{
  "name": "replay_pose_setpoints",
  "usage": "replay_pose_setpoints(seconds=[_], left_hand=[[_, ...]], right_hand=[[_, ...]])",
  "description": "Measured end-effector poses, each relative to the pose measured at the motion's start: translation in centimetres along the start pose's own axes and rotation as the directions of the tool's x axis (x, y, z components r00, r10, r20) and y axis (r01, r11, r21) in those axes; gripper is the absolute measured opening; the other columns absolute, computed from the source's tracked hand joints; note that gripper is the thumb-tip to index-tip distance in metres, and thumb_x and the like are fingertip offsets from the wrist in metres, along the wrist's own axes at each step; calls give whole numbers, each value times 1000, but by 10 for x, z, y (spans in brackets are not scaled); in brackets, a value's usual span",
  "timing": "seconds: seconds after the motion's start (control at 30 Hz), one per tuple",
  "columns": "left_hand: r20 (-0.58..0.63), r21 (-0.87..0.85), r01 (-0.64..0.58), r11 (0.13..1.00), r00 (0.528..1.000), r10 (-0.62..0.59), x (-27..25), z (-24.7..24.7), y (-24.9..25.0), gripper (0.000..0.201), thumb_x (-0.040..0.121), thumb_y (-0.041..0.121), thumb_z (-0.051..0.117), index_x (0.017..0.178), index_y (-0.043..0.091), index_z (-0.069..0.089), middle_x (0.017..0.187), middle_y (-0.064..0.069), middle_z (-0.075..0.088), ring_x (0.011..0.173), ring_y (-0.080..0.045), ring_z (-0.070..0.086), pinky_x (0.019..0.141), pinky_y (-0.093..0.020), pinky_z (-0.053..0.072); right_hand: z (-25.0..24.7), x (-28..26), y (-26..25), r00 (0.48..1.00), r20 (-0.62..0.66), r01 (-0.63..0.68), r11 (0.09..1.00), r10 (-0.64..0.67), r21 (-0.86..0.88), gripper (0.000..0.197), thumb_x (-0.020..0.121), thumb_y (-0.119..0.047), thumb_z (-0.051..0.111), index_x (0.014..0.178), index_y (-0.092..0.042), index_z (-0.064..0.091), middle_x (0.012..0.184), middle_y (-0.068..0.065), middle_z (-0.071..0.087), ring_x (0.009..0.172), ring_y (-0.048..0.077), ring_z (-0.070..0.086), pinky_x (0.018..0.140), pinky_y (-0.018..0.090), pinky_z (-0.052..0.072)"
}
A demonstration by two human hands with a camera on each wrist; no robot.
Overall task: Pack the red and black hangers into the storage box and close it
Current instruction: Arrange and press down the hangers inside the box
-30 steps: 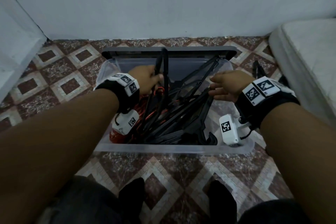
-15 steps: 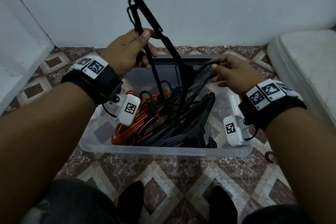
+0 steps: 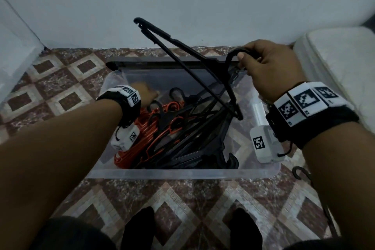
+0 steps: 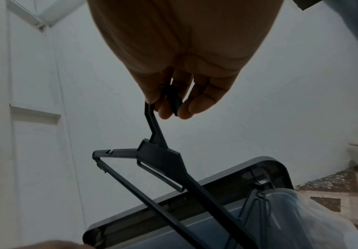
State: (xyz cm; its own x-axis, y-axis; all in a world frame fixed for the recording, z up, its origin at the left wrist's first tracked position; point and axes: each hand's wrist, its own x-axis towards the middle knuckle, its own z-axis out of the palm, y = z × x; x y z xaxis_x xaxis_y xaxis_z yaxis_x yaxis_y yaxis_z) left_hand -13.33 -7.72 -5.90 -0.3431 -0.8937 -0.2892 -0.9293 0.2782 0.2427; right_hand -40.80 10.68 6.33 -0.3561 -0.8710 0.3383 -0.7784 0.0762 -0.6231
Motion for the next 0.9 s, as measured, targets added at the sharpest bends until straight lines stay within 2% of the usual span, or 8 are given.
replay_pose_setpoints(seconds=[0.07, 0.17, 0.27, 0.4, 0.53, 0.63, 0.77, 0.9], left_hand=[[31, 146, 17, 989, 999, -22, 17, 12, -6, 51, 89, 55, 55, 116, 13, 63, 118, -17, 65, 94, -32, 63, 81, -36, 49], [77, 236, 36, 971, 996, -55, 39, 33, -15, 73, 86, 51, 62, 145, 13, 40, 147, -16, 46, 125, -36, 51, 102, -43, 45], [145, 202, 27, 979, 988, -57, 45, 52, -14, 80, 86, 52, 58, 151, 17, 29, 151, -16, 41, 130, -36, 48, 107, -42, 42], [248, 264, -160, 951, 964, 93, 36, 56, -5, 35, 92, 41, 53, 119, 20, 63, 126, -11, 63, 107, -31, 61, 97, -39, 49], [331, 293, -267, 918, 929, 165, 17, 31, 6, 20, 93, 35, 56, 79, 26, 66, 92, 4, 70, 75, -16, 59, 73, -23, 41], [251, 320, -304, 897, 940, 229, -10, 3, 18, 19, 93, 33, 58, 82, 22, 68, 75, 5, 64, 75, -22, 58, 66, -22, 36], [3, 243, -339, 909, 937, 348, -46, -31, 27, 26, 95, 31, 57, 107, 11, 68, 109, -11, 68, 99, -32, 62, 79, -29, 45], [-96, 192, -340, 921, 927, 363, -68, -42, 30, 25, 97, 34, 55, 106, 14, 68, 106, -7, 68, 96, -30, 61, 74, -27, 36]], right_hand=[[1, 3, 4, 999, -37, -2, 999, 1, -40, 16, 95, -37, 58, 100, -28, 70, 85, -10, 69, 75, 7, 60, 60, 17, 40], [4, 5, 9, 999, -47, -1, 997, -2, -75, 17, 94, -38, 57, 97, -28, 70, 85, -9, 69, 76, 9, 60, 62, 22, 40], [7, 5, 15, 999, -35, 1, 995, -5, -103, 18, 94, -38, 56, 95, -28, 70, 85, -9, 70, 77, 10, 60, 65, 22, 39], [11, 7, 17, 1000, -28, -3, 993, 0, -117, 21, 94, -38, 56, 99, -25, 71, 88, -6, 71, 81, 14, 63, 70, 27, 46], [12, 9, 16, 1000, -14, -15, 994, 14, -104, 21, 94, -36, 56, 99, -23, 71, 85, -5, 67, 79, 16, 61, 68, 25, 41], [10, 8, 12, 999, -30, -35, 993, 32, -112, 21, 95, -36, 56, 102, -22, 70, 84, -4, 65, 77, 14, 57, 66, 22, 36], [5, 5, 5, 998, -53, -39, 995, 34, -92, 22, 95, -35, 56, 106, -22, 70, 95, 1, 70, 86, 18, 61, 72, 21, 38], [0, 1, -2, 997, -75, -41, 996, 35, -85, 20, 96, -33, 57, 106, -22, 70, 97, 1, 71, 77, 10, 53, 71, 19, 36]])
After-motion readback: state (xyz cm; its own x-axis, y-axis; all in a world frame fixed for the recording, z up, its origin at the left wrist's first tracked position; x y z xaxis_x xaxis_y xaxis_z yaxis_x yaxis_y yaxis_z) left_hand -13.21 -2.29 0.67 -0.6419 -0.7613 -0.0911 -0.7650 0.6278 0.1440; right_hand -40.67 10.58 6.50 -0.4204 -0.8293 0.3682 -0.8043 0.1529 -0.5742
